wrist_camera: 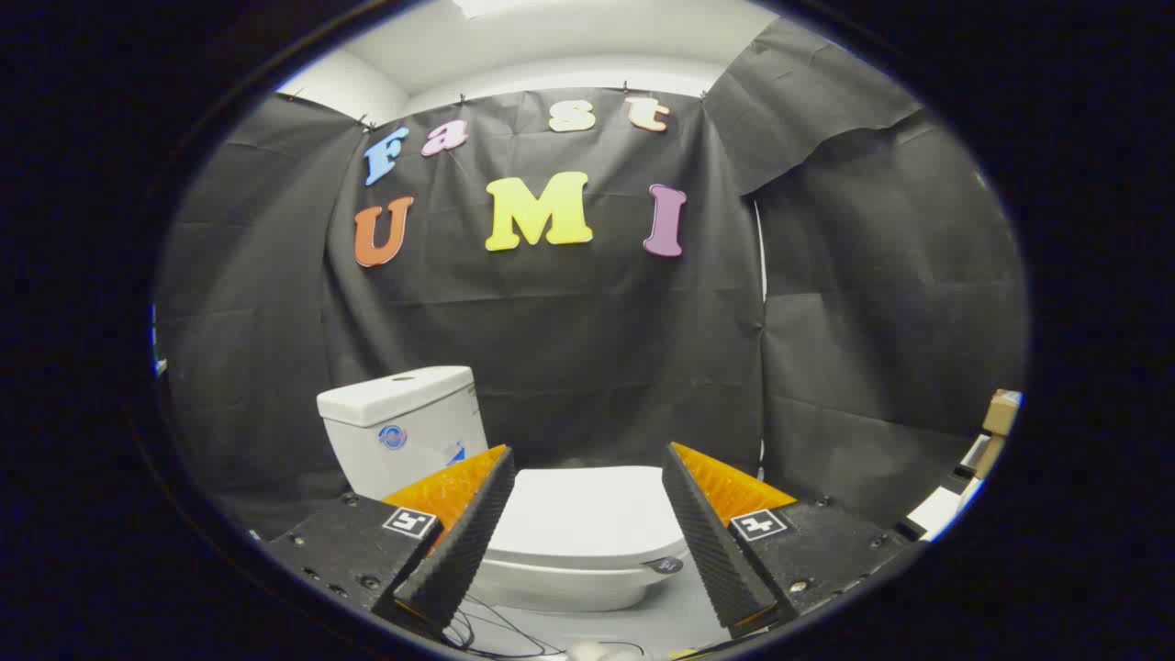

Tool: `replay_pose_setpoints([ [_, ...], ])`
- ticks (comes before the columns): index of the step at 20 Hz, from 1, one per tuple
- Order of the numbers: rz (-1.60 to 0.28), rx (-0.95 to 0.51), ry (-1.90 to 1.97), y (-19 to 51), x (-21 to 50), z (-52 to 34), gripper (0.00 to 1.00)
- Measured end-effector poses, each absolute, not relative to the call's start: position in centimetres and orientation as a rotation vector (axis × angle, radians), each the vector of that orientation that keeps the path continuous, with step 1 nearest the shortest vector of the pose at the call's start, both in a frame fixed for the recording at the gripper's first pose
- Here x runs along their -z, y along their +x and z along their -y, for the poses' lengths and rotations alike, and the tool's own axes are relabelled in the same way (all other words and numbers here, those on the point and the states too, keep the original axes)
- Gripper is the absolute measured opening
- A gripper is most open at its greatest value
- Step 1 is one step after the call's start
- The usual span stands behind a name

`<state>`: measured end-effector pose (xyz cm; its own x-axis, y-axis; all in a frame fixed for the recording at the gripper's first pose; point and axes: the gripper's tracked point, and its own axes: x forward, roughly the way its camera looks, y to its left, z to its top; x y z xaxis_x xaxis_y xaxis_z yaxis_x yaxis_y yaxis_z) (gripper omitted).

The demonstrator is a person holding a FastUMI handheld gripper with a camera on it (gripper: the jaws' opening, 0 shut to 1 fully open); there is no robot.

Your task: Open the toilet lid.

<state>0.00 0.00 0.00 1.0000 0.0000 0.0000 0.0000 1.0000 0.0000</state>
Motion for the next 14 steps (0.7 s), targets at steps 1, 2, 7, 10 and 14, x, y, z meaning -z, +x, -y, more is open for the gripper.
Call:
replay_pose_setpoints([
  [1, -0.001, 0.000, 0.000, 0.0, 0.0, 0.0, 1.00],
  [2, -0.002, 0.000, 0.001, 0.1, 0.1, 0.1, 1.00],
  [7, -0.002, -0.005, 0.007, 0.2, 0.2, 0.0, 1.00],
  [10, 0.005, -0.008, 0.014, 0.7, 0.1, 0.0, 1.00],
  [14, 0.008, -0.015, 0.038, 1.8, -0.3, 0.3, 1.00],
])
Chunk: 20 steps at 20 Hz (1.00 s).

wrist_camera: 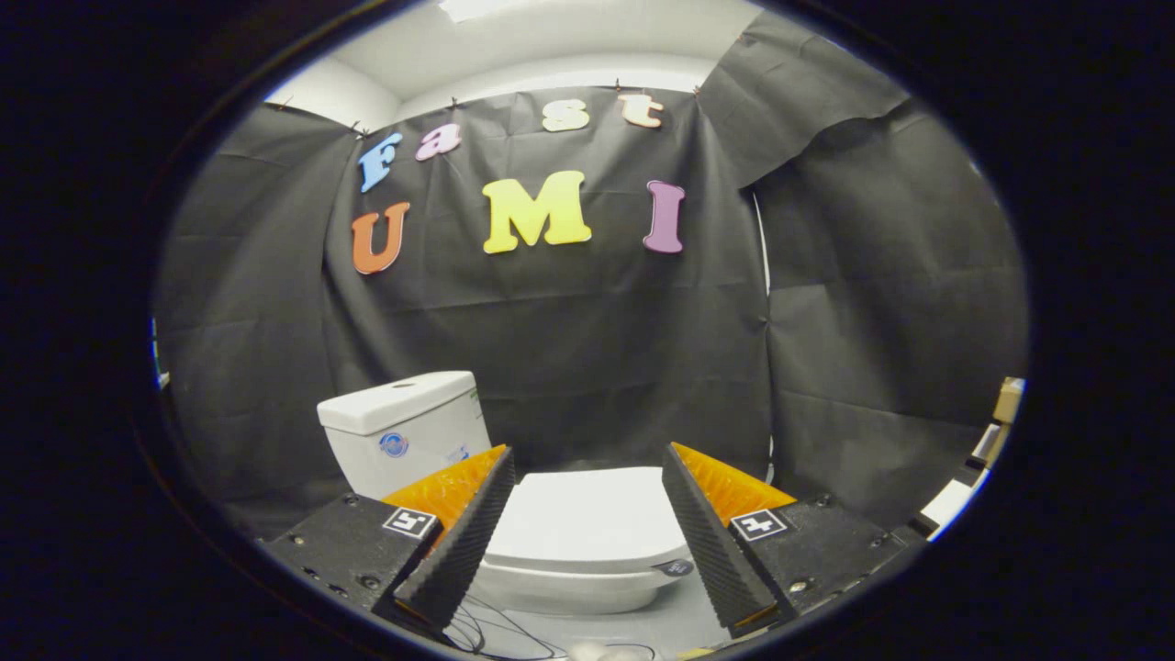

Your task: Open the toilet lid.

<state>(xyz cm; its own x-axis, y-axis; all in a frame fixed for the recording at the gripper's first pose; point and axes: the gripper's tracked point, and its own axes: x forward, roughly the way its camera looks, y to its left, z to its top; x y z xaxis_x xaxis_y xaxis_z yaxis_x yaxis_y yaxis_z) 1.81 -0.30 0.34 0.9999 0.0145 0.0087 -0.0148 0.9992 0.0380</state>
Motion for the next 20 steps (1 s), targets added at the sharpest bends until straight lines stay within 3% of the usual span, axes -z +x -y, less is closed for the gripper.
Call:
replay_pose_setpoints([
  [11, -0.009, 0.049, 0.110, 8.7, 0.2, 6.7, 1.00],
  [20, -0.237, 0.052, 0.324, 14.2, 10.8, 12.2, 0.98],
])
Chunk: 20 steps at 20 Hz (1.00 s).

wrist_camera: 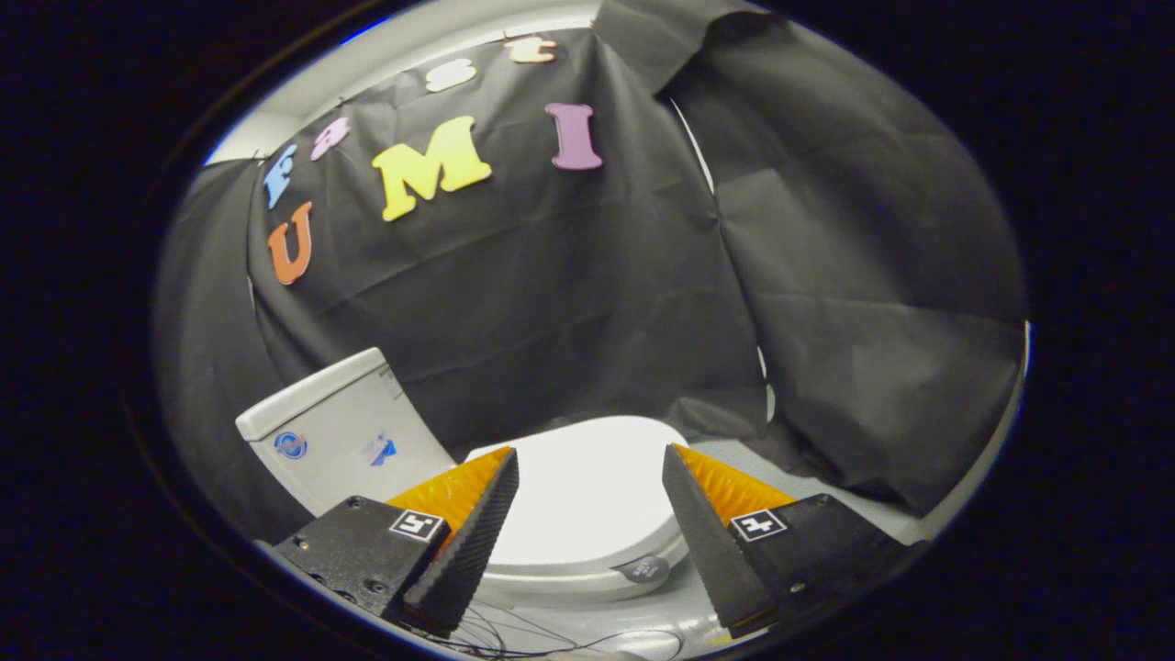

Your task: Open the toilet lid.

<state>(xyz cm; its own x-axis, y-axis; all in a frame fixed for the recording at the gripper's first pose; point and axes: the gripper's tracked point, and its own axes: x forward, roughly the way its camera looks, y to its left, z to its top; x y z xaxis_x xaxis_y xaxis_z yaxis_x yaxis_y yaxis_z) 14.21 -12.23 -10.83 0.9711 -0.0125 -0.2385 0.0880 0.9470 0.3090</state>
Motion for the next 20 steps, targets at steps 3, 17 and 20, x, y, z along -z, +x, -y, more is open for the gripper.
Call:
replay_pose_setpoints([
  [3, -0.335, 0.074, 0.423, 14.8, 15.5, 13.9, 0.99],
  [17, -0.594, 0.036, 0.730, 15.2, 26.8, 14.4, 0.99],
  [20, -0.639, 0.013, 0.820, 15.4, 28.0, 14.1, 0.97],
])
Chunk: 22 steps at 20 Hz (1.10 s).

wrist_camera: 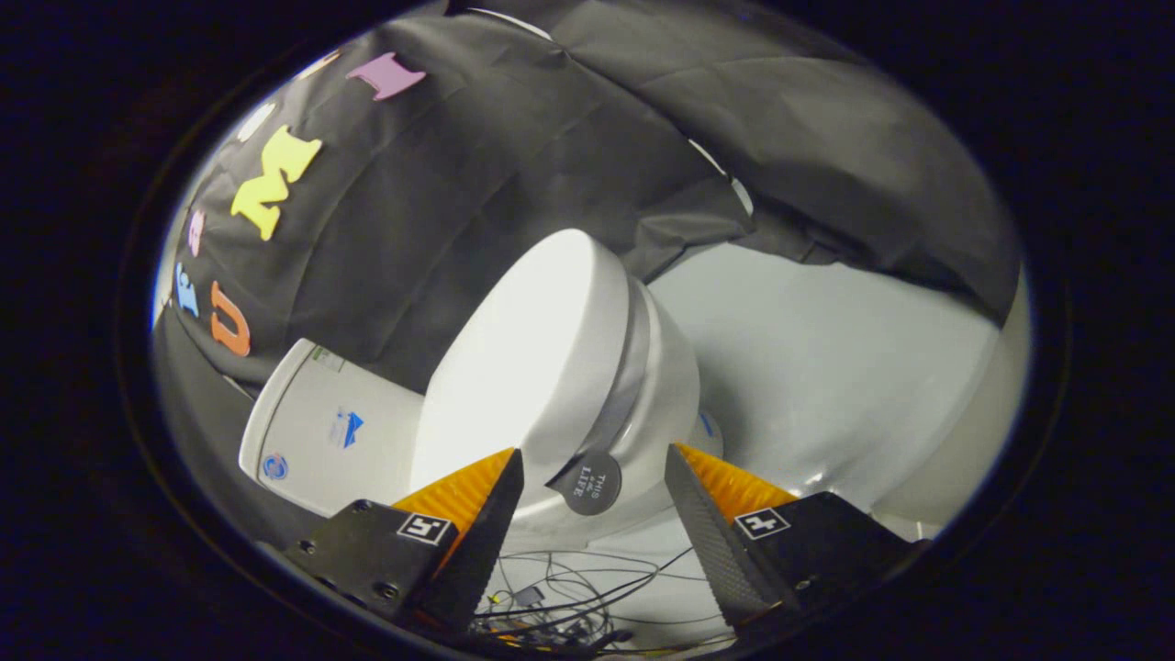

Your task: Open the toilet lid.

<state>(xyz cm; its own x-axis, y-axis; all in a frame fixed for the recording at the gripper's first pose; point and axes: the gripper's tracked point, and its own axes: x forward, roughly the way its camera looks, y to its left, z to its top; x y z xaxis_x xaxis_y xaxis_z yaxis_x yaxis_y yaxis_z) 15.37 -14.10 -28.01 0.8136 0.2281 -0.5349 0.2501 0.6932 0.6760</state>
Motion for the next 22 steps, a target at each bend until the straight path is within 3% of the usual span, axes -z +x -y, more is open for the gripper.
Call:
replay_pose_setpoints([
  [5, -0.682, -0.015, 0.907, 15.8, 29.0, 13.8, 0.86],
  [11, -0.725, -0.064, 1.013, 16.5, 29.7, 12.8, 0.63],
  [16, -0.736, -0.098, 1.090, 16.7, 29.9, 12.7, 0.28],
  [22, -0.723, -0.116, 1.148, 16.6, 29.2, 12.7, 0.09],
])
